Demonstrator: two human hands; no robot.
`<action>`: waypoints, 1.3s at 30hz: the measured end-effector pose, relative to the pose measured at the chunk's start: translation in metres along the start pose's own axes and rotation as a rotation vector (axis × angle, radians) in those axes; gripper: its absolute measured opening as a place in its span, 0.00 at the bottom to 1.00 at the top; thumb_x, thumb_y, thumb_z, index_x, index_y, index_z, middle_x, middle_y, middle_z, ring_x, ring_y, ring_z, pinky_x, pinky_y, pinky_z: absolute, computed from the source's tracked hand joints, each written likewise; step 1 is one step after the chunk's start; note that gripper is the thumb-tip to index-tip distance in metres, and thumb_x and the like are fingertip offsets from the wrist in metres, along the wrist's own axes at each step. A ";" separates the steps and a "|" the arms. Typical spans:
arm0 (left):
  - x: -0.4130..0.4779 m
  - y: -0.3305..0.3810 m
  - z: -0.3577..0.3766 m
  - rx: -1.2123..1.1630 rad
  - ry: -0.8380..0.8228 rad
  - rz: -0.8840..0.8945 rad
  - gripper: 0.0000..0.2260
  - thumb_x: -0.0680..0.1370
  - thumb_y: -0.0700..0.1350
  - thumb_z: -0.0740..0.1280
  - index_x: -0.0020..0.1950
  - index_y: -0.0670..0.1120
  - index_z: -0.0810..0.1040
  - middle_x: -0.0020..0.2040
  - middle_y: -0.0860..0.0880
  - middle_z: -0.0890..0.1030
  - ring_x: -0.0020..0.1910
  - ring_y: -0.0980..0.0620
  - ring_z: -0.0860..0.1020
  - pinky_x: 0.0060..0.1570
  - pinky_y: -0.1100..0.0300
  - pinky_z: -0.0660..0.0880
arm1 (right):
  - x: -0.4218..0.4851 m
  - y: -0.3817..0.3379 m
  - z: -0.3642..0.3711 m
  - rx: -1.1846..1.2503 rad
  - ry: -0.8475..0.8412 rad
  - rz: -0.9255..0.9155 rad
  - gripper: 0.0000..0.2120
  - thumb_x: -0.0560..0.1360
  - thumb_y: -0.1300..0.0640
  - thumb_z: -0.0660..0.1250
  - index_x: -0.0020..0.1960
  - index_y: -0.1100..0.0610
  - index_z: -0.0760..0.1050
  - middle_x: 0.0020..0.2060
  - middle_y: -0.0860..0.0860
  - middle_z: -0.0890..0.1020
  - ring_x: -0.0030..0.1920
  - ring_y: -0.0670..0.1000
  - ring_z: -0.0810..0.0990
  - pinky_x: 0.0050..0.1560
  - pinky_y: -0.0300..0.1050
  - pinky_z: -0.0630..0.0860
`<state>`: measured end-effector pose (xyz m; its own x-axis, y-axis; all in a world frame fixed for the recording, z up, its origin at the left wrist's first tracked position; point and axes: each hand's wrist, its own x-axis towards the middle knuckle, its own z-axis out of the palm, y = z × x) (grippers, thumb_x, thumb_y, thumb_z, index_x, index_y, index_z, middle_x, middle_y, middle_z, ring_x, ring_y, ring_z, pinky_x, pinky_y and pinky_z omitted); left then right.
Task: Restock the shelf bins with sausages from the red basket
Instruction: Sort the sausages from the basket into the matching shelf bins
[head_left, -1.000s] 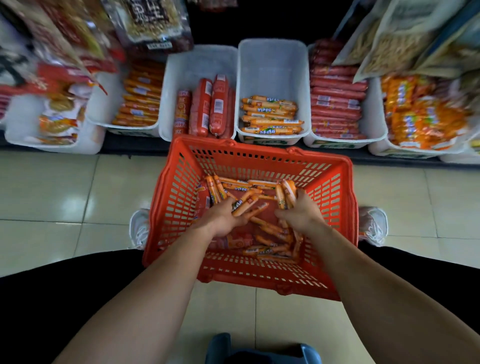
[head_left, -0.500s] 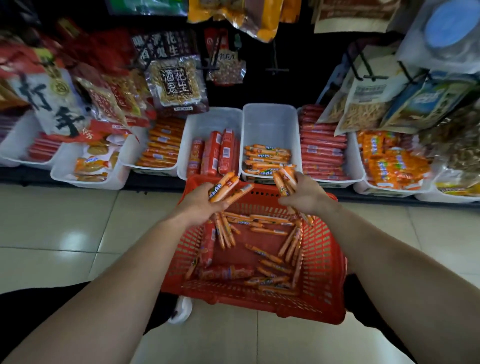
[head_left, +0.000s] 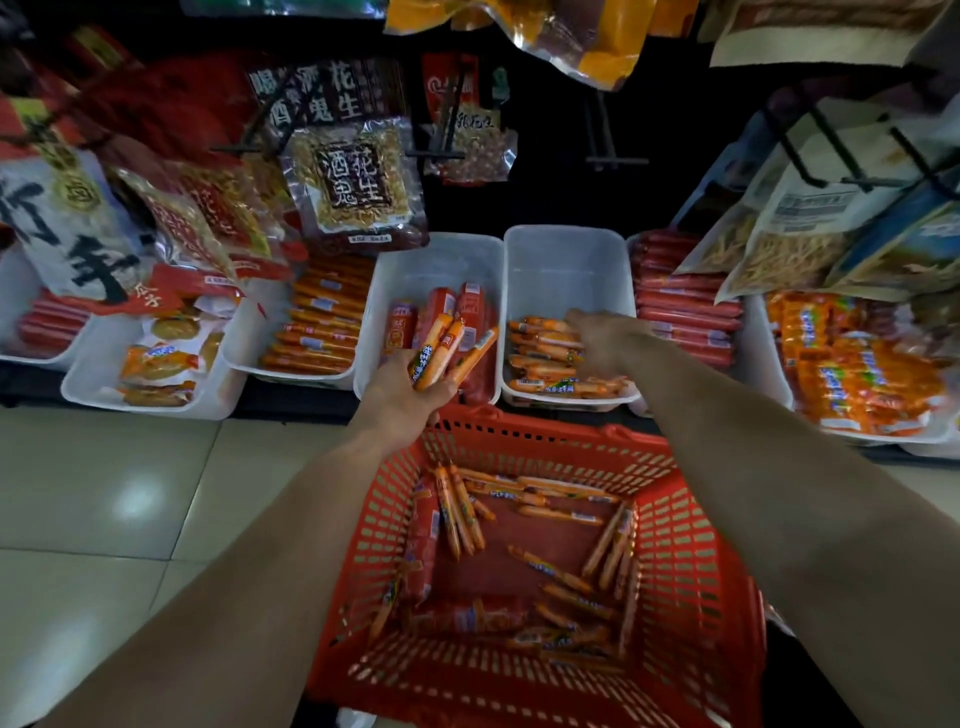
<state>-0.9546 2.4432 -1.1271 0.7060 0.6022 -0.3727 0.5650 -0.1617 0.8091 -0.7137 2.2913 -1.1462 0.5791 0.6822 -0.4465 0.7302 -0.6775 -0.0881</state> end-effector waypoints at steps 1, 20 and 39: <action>0.003 -0.002 0.001 -0.007 0.009 -0.001 0.11 0.79 0.47 0.70 0.58 0.51 0.72 0.43 0.48 0.81 0.36 0.53 0.80 0.34 0.63 0.74 | 0.007 -0.001 0.002 -0.034 -0.004 -0.006 0.31 0.71 0.54 0.75 0.69 0.51 0.64 0.57 0.52 0.78 0.52 0.56 0.77 0.44 0.46 0.68; 0.015 0.003 0.012 0.075 -0.010 0.028 0.12 0.78 0.46 0.71 0.60 0.48 0.74 0.45 0.48 0.82 0.37 0.53 0.80 0.35 0.65 0.72 | 0.024 0.018 0.041 0.273 0.021 0.021 0.32 0.74 0.59 0.64 0.77 0.46 0.64 0.74 0.55 0.69 0.72 0.58 0.68 0.71 0.53 0.67; 0.047 0.028 0.067 0.210 -0.231 0.053 0.16 0.78 0.50 0.72 0.62 0.49 0.73 0.46 0.47 0.81 0.40 0.50 0.81 0.37 0.57 0.77 | -0.033 0.038 0.033 0.211 0.040 -0.237 0.13 0.82 0.46 0.62 0.64 0.48 0.74 0.60 0.51 0.78 0.61 0.55 0.76 0.55 0.48 0.71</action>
<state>-0.8766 2.4147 -1.1521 0.8018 0.3986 -0.4452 0.5834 -0.3610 0.7275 -0.7173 2.2345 -1.1644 0.4184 0.8354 -0.3565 0.7575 -0.5375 -0.3705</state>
